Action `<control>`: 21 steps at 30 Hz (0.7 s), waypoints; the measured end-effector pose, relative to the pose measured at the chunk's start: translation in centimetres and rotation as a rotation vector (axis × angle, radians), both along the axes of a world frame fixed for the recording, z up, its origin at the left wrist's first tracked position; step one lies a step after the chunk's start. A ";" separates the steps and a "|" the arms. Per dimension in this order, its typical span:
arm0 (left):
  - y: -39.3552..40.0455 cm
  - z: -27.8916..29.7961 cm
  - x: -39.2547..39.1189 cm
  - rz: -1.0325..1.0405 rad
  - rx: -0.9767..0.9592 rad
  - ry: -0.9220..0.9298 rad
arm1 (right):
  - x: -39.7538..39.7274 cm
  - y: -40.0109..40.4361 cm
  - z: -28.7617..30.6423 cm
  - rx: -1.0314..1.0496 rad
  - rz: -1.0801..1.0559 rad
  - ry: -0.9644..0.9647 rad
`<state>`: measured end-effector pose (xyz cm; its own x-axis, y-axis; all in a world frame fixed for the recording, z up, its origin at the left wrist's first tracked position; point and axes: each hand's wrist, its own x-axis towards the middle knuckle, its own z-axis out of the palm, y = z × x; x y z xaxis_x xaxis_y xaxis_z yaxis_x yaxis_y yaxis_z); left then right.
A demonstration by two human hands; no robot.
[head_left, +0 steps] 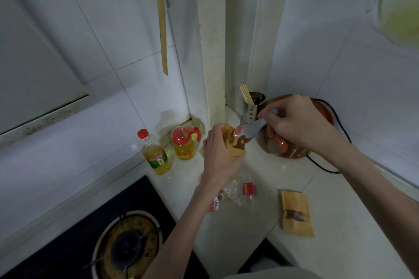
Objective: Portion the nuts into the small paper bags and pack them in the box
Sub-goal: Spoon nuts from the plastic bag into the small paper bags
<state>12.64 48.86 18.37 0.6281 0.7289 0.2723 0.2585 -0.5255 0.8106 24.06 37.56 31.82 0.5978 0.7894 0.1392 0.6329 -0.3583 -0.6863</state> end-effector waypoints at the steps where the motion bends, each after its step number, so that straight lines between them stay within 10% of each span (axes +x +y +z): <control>1: -0.1 0.1 0.0 0.003 -0.015 -0.006 | -0.3 0.0 0.1 -0.005 0.021 -0.034; 21: -0.6 -0.1 -2.4 -0.036 -0.202 -0.202 | -0.1 -2.2 -1.1 0.345 -0.232 -0.132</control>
<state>10.27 48.23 18.25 0.6021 0.7596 0.2459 0.0650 -0.3536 0.9331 23.95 35.38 30.73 0.7129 0.5302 0.4589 0.6534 -0.2647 -0.7092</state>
